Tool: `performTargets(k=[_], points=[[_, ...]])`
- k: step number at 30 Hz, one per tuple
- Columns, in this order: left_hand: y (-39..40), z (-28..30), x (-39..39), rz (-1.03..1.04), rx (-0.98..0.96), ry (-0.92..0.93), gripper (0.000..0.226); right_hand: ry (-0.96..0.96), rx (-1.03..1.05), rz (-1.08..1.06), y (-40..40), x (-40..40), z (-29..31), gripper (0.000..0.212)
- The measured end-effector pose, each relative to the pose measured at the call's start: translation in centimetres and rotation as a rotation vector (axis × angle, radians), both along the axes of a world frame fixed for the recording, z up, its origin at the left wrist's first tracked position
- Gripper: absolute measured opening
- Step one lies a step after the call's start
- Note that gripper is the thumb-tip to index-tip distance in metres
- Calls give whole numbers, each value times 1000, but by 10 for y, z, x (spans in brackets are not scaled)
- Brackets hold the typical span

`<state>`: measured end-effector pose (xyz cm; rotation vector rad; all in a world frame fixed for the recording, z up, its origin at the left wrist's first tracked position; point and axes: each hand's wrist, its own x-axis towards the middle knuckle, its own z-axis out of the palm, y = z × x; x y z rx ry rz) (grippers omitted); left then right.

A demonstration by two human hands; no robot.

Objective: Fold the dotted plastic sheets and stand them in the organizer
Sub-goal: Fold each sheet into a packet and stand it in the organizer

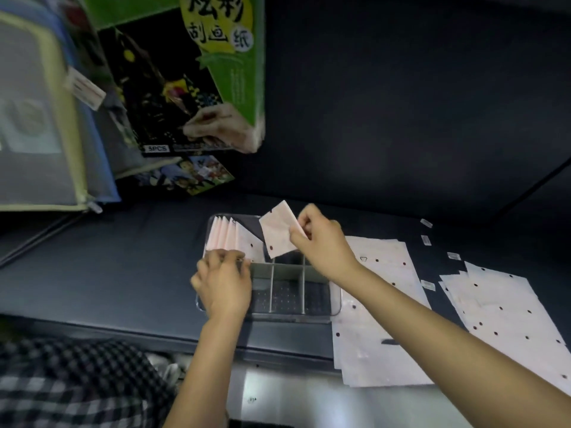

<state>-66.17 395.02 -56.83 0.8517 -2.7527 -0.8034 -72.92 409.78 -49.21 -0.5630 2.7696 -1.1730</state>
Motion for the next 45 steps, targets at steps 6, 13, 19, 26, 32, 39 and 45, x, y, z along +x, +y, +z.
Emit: performTargets(k=[6,13,19,26,32,39,45], points=[[-5,-12,-7,20,5,-28,33,51,282,127,-46,-22,-16,12],[-2,-16,-10,-20,57,42,39,-122,359,30,-75,-39,-46,14],[-7,-14,-5,-14,65,190,35,-588,49,-53,-99,-44,-67,26],[-12,-18,-3,71,74,233,28,-909,-345,-46,-103,-43,-66,26],[-9,-24,-2,-9,32,114,41,-716,-189,25,-86,-35,-69,16],[3,-11,-2,-48,42,174,40,-407,-188,78,29,-4,-49,16],[72,14,1,-433,124,465,29,-337,80,-126,184,52,-86,16]])
